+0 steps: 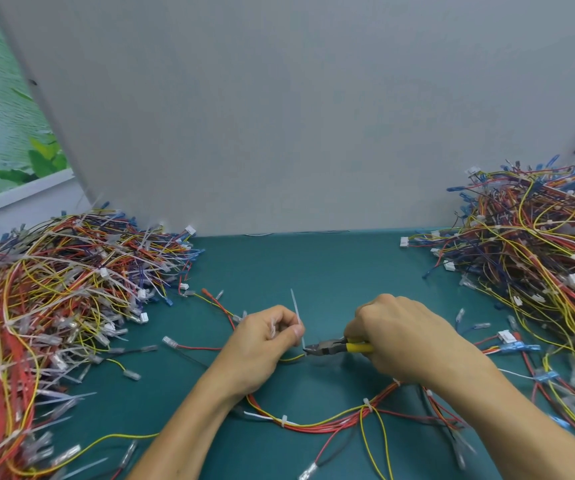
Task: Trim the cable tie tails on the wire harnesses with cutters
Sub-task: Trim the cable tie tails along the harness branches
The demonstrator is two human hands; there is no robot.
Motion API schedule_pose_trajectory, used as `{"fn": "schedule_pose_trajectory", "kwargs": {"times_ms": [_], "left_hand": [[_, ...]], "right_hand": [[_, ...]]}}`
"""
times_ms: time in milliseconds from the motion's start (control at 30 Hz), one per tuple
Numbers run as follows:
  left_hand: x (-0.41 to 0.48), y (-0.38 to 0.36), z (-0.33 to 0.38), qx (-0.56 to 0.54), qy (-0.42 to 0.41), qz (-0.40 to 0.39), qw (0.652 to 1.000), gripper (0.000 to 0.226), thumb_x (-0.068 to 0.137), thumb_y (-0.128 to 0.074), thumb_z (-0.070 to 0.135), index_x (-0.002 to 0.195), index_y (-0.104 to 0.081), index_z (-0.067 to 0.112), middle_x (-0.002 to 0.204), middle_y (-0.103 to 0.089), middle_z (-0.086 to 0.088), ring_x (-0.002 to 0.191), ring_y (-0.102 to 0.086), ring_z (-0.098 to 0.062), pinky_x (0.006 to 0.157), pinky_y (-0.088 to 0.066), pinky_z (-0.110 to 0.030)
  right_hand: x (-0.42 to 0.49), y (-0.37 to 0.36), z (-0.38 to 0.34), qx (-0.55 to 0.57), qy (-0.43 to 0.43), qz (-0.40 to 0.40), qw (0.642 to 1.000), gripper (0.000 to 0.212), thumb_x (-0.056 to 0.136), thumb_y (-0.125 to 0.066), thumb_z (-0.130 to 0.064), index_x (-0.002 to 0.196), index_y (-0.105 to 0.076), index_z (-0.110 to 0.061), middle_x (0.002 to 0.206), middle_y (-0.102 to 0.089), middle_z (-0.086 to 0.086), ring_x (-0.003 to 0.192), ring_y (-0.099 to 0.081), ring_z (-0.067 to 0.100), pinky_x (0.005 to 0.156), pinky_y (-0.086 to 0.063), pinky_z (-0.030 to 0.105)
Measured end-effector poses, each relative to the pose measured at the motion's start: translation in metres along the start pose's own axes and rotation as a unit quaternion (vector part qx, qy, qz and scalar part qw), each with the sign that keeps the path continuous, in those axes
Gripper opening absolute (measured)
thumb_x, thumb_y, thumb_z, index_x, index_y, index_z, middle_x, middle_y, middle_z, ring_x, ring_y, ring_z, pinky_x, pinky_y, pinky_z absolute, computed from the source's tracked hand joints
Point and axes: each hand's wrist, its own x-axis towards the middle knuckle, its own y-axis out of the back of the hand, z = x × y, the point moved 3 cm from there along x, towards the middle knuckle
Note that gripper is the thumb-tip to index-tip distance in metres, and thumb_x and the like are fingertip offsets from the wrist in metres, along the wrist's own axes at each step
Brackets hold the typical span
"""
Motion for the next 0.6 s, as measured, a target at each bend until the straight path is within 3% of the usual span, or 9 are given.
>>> {"fn": "schedule_pose_trajectory", "kwargs": {"times_ms": [167, 333, 467, 533, 600], "left_hand": [[0.0, 0.001, -0.002, -0.017, 0.002, 0.0, 1.0, 0.016, 0.093, -0.058, 0.012, 0.078, -0.062, 0.017, 0.06, -0.056, 0.018, 0.058, -0.045, 0.005, 0.06, -0.034, -0.009], [0.001, 0.004, 0.001, -0.046, 0.004, 0.036, 0.998, 0.02, 0.094, -0.051, 0.005, 0.077, -0.059, 0.01, 0.051, -0.053, 0.02, 0.046, -0.042, 0.008, 0.051, -0.032, -0.01], [-0.001, 0.008, 0.008, -0.085, 0.024, 0.068, 0.994, 0.021, 0.089, -0.056, 0.013, 0.069, -0.058, 0.02, 0.068, -0.065, 0.001, 0.044, -0.039, 0.001, 0.051, -0.027, -0.022], [-0.005, 0.007, 0.015, -0.067, 0.019, 0.046, 0.997, 0.013, 0.08, -0.054, 0.023, 0.068, -0.059, 0.021, 0.06, -0.059, 0.006, 0.042, -0.034, -0.002, 0.048, -0.025, -0.02], [-0.009, 0.003, 0.023, -0.04, 0.006, 0.007, 0.999, 0.009, 0.082, -0.054, 0.016, 0.074, -0.058, 0.017, 0.057, -0.059, 0.011, 0.045, -0.037, -0.002, 0.048, -0.029, -0.017]], "right_hand": [[0.0, -0.001, -0.005, -0.011, 0.009, 0.011, 1.0, 0.017, 0.079, -0.052, -0.011, 0.079, -0.048, -0.027, 0.075, -0.043, 0.001, 0.074, -0.046, 0.033, 0.06, -0.034, 0.031], [-0.002, 0.01, 0.01, -0.002, -0.022, 0.042, 0.999, 0.016, 0.083, -0.055, -0.018, 0.096, -0.057, -0.027, 0.097, -0.057, -0.001, 0.093, -0.058, 0.031, 0.064, -0.037, 0.033], [-0.009, 0.022, 0.033, 0.049, -0.065, 0.048, 0.996, 0.013, 0.082, -0.062, -0.029, 0.095, -0.06, -0.03, 0.091, -0.06, 0.0, 0.091, -0.059, 0.029, 0.065, -0.043, 0.033], [-0.013, 0.025, 0.043, 0.071, -0.083, 0.038, 0.993, 0.014, 0.08, -0.066, -0.029, 0.094, -0.063, -0.03, 0.087, -0.059, 0.002, 0.089, -0.059, 0.03, 0.069, -0.049, 0.036], [-0.017, 0.027, 0.052, 0.081, -0.094, 0.017, 0.992, 0.012, 0.079, -0.069, -0.03, 0.091, -0.065, -0.031, 0.085, -0.059, 0.003, 0.087, -0.059, 0.03, 0.073, -0.053, 0.039]]}}
